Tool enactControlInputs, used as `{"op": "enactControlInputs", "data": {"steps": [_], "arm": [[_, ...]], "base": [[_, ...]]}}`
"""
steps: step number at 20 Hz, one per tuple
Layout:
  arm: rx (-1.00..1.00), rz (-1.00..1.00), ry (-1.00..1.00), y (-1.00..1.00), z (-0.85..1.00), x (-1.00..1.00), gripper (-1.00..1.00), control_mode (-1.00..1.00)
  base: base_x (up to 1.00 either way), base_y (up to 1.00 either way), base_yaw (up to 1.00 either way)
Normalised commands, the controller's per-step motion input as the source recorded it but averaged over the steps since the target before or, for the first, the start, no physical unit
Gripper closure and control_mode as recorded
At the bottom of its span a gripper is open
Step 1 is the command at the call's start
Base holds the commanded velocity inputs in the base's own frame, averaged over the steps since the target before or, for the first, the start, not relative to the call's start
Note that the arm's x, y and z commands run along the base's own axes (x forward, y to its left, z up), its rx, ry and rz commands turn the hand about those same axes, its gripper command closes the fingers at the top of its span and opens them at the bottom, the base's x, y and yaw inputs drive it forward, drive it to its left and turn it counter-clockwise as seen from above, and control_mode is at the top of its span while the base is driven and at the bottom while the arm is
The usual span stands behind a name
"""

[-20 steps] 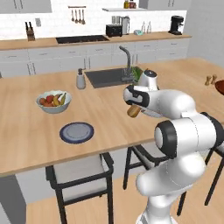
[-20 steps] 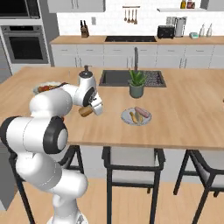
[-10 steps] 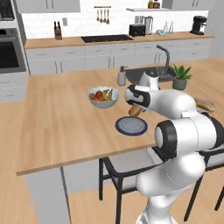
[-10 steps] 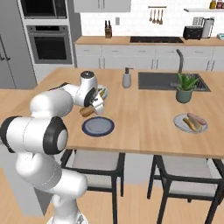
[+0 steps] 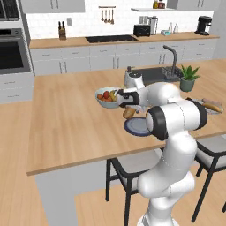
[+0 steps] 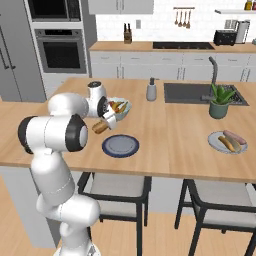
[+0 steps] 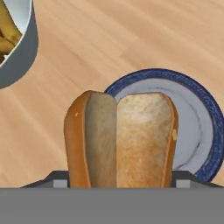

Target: Place one bun and one sausage from the bowl on each plate.

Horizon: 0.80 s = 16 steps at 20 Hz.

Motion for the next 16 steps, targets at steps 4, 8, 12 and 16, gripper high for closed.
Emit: {"op": "enactControlInputs", "data": {"steps": [4, 8, 12, 16], "arm": [[0.09, 0.0, 0.12, -0.77, -0.8, 0.15, 1.0, -1.0], [0.13, 0.0, 0.05, -0.6, -0.85, -0.08, 1.0, -1.0], [0.04, 0.0, 0.0, 0.04, -0.62, -0.07, 1.0, -1.0], [0.0, 0.0, 0.0, 0.41, -0.46, 0.0, 1.0, -1.0]], "base": [[0.0, 0.0, 0.0], [0.0, 0.0, 0.0], [0.0, 0.0, 0.0], [0.0, 0.0, 0.0]]}}
